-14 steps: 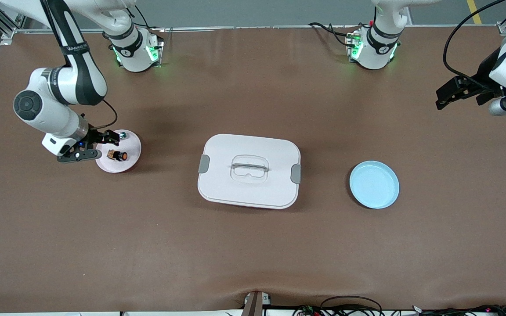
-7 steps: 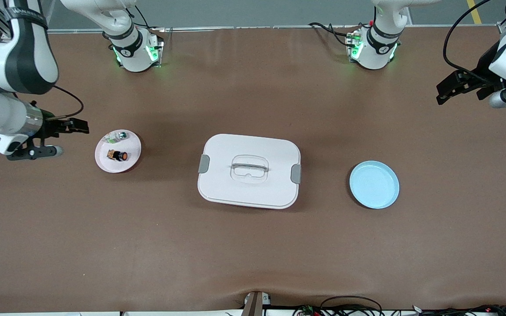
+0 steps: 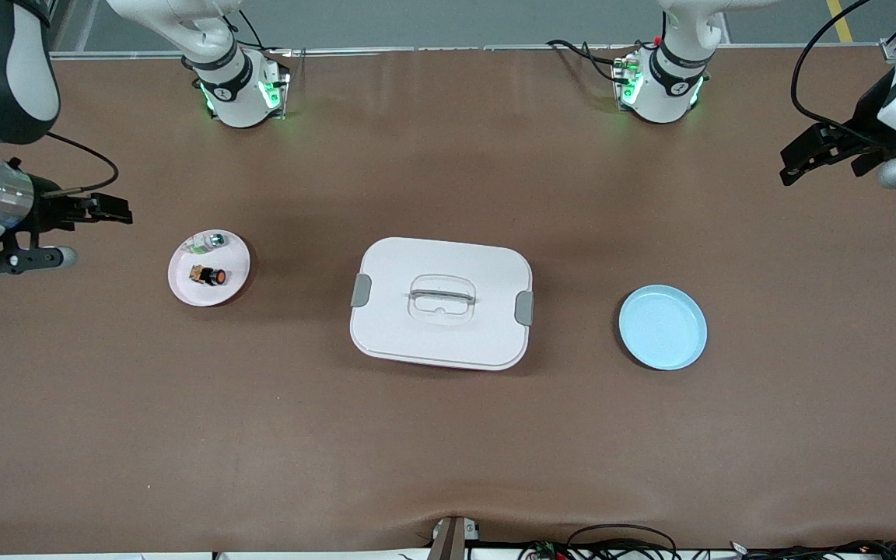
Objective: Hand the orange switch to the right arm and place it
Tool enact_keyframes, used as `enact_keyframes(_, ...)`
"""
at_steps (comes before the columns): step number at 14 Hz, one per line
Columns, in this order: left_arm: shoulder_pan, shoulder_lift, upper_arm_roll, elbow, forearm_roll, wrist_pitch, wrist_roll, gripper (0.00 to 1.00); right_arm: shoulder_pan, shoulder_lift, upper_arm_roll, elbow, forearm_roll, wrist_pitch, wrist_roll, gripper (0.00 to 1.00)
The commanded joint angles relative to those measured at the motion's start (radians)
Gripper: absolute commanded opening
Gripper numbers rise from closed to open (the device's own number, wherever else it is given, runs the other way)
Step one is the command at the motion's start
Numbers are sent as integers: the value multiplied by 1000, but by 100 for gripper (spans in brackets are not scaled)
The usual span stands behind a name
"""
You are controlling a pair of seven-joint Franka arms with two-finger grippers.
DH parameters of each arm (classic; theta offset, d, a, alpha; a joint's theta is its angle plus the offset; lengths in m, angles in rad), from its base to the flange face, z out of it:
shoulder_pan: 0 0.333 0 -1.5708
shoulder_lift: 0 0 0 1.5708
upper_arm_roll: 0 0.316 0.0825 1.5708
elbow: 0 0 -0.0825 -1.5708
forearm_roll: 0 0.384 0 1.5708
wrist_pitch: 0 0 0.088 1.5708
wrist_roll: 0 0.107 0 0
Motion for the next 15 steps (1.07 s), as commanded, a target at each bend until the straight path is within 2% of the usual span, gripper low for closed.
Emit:
enact_keyframes(1, 3, 3, 3, 11, -11, 7, 16, 100, -12, -31, 4, 20, -10, -32, 15, 100)
enact_keyframes(3, 4, 19, 3, 26, -13, 7, 16, 100, -21, -33, 6, 23, -10, -32, 15, 100)
enact_keyframes(6, 0, 23, 2, 27, -11, 4, 7, 100, -94, -36, 46, 35, -1, -26, 14, 100)
enact_keyframes(7, 0, 23, 2, 27, -11, 4, 6, 100, -123, -38, 72, 37, 2, -22, 14, 100)
enact_keyframes(9, 0, 25, 0, 27, -11, 4, 8, 100, -212, -39, 162, 47, 2, -20, 14, 100)
enact_keyframes(10, 0, 25, 0, 28, -11, 4, 14, 100, -222, -41, 176, 58, 1, -18, 14, 100)
enact_keyframes(15, 1, 28, 0, 28, -11, 4, 14, 100, -190, -133, 172, 43, -1, 12, 46, 100)
